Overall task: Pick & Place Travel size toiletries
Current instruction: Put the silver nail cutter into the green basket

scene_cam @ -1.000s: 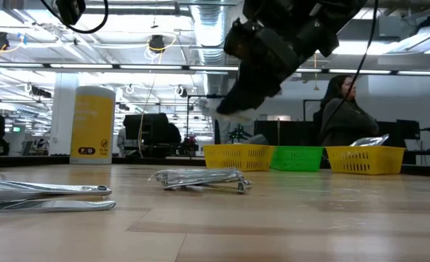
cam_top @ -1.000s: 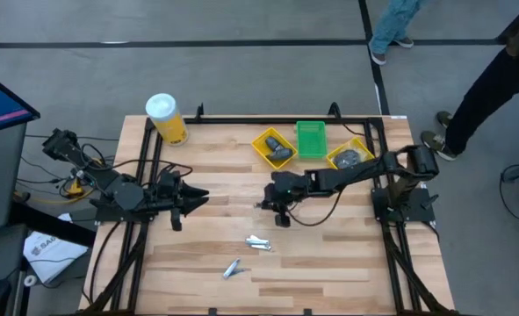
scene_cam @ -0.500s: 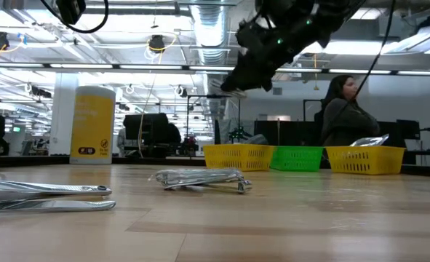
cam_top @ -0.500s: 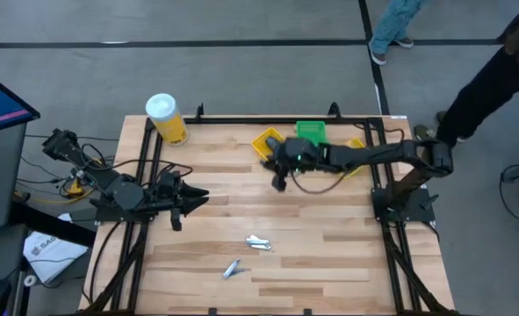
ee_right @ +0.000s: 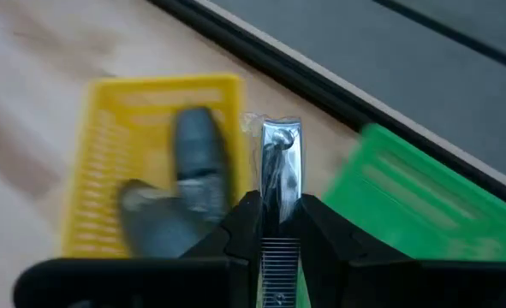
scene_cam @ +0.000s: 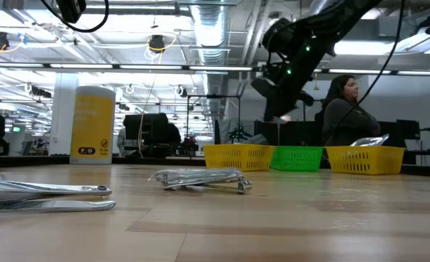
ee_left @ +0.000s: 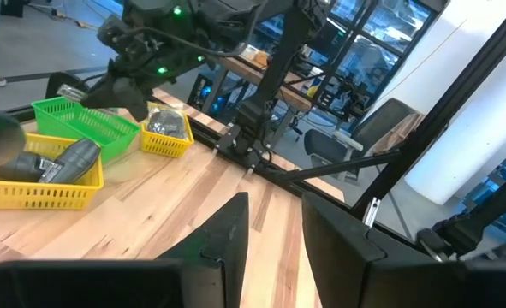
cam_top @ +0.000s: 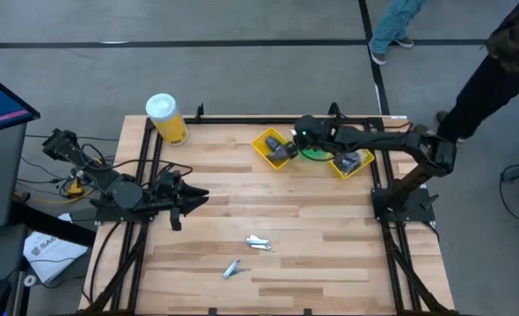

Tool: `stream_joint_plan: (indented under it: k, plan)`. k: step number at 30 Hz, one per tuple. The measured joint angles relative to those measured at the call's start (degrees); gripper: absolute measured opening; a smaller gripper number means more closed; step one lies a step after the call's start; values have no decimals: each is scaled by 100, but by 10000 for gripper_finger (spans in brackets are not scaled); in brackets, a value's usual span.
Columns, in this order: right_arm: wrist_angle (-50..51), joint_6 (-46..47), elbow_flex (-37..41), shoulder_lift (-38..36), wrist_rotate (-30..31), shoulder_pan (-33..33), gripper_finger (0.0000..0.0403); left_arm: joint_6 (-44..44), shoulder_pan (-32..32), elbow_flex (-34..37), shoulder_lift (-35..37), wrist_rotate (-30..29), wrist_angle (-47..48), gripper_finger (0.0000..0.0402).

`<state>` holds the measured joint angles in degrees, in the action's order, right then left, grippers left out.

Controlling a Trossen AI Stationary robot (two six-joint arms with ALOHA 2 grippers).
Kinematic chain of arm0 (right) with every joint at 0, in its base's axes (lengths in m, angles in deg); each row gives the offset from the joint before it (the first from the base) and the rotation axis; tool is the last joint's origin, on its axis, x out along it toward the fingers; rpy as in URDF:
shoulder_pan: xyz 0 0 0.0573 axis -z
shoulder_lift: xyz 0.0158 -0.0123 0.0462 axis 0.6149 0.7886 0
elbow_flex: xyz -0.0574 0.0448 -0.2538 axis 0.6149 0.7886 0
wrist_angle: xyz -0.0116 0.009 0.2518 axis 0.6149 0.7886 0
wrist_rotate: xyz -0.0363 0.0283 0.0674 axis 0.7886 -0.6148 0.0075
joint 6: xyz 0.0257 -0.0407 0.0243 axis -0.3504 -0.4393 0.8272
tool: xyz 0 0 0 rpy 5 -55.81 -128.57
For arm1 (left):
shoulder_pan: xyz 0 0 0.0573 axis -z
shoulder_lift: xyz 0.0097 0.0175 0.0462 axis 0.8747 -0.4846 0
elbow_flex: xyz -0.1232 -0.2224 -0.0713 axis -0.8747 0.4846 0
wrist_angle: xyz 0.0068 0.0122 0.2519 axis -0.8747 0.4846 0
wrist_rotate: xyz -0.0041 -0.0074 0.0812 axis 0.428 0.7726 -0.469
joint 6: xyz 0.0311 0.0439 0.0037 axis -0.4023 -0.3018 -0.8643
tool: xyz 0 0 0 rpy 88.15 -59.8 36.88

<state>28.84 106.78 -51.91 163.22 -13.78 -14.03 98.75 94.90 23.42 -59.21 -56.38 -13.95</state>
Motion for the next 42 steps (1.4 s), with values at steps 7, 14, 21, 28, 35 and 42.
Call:
stream_joint_plan:
  k: [7, 14, 21, 28, 35, 42]
  plan:
    - [309, 557, 0, 2, 84, 419, 52, 1, 1, 0, 0, 0, -28, 104]
    - [568, 720, 2, 7, 82, 635, 58, 0, 2, 0, 0, 0, -71, 104]
    - [795, 1035, 2, 9, 260, 661, 82, 0, 1, 0, 0, 0, -109, 104]
    - [813, 1054, 2, 11, 279, 664, 151, 0, 2, 0, 0, 0, -143, 104]
    - [574, 734, -3, -67, -75, 463, 214, 0, 1, 0, 0, 0, -149, 104]
    - [458, -193, -562, -101, -1124, -529, 206, 0, 2, 0, 0, 0, -149, 104]
